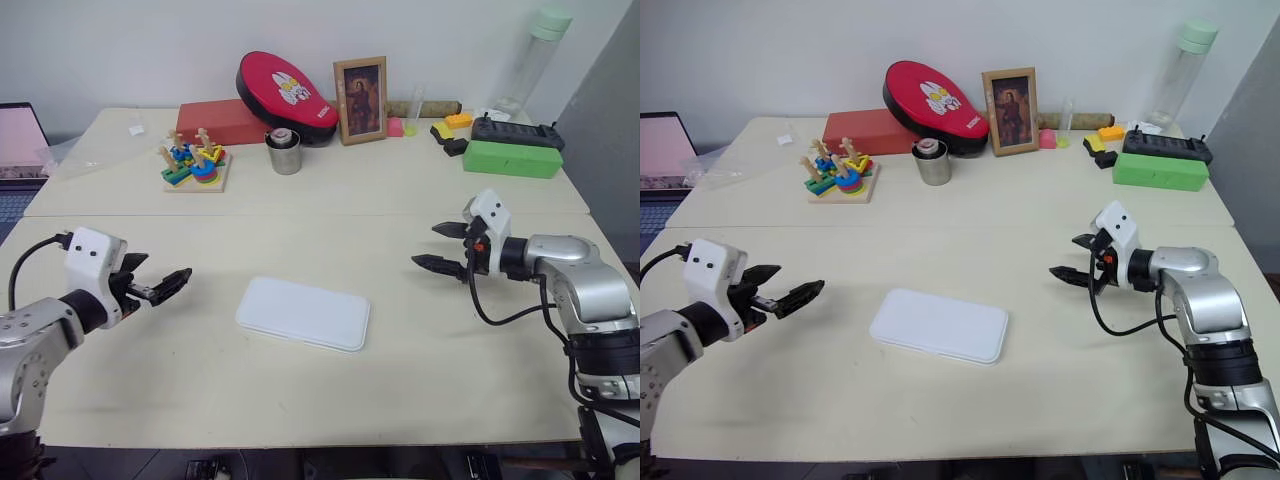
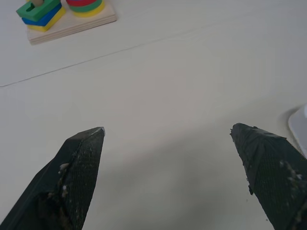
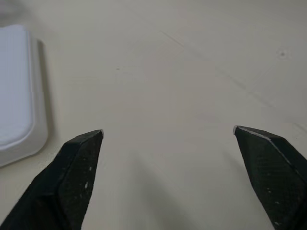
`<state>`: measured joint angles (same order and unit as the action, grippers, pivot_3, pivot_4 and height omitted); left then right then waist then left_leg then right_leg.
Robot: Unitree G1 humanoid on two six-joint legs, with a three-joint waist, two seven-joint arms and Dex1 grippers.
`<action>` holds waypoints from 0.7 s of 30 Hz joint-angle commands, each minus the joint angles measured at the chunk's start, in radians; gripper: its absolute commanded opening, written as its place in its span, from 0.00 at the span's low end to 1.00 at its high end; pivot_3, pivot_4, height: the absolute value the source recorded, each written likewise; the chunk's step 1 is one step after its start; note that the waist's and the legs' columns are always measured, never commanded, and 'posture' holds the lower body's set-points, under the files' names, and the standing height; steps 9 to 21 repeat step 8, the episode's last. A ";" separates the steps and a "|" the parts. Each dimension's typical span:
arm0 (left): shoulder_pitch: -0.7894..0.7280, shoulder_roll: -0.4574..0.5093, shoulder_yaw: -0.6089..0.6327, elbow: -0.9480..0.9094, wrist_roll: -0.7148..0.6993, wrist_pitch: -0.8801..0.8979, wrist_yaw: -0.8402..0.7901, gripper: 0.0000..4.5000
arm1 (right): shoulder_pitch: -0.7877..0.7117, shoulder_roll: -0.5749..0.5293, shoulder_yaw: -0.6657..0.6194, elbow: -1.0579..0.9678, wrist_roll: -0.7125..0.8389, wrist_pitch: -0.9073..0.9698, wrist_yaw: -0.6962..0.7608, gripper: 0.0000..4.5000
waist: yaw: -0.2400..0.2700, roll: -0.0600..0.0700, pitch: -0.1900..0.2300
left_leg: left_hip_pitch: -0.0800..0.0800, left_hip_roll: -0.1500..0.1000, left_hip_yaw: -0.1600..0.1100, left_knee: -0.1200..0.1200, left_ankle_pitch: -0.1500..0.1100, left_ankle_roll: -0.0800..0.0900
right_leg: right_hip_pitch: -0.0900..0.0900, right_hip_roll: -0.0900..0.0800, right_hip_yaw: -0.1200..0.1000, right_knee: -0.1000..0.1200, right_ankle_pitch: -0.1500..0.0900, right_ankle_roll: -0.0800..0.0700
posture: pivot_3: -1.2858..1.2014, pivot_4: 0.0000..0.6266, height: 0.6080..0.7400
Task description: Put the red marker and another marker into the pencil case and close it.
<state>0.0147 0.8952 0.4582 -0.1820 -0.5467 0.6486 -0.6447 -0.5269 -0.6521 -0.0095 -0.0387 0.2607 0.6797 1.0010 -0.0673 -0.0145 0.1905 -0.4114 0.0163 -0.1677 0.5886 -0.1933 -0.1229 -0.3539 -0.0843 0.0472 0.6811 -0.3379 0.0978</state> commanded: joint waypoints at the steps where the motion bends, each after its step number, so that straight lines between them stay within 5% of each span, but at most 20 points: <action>1: -0.005 0.031 0.060 -0.020 -0.012 0.001 -0.041 1.00 | -0.003 -0.032 -0.006 -0.034 0.025 0.001 0.009 1.00 | 0.004 0.000 0.000 | 0.000 0.000 0.000 0.000 0.000 0.000 | 0.000 0.000 0.000 0.000 0.000 0.000 | 0.52 0.24 1.00; 21: 0.005 0.028 0.080 -0.013 0.011 0.006 -0.040 1.00 | -0.019 -0.056 0.011 -0.006 0.040 -0.014 0.037 1.00 | 0.007 0.000 0.000 | 0.000 0.000 0.000 0.000 0.000 0.000 | 0.000 0.000 0.000 0.000 0.000 0.000 | 0.52 0.24 1.00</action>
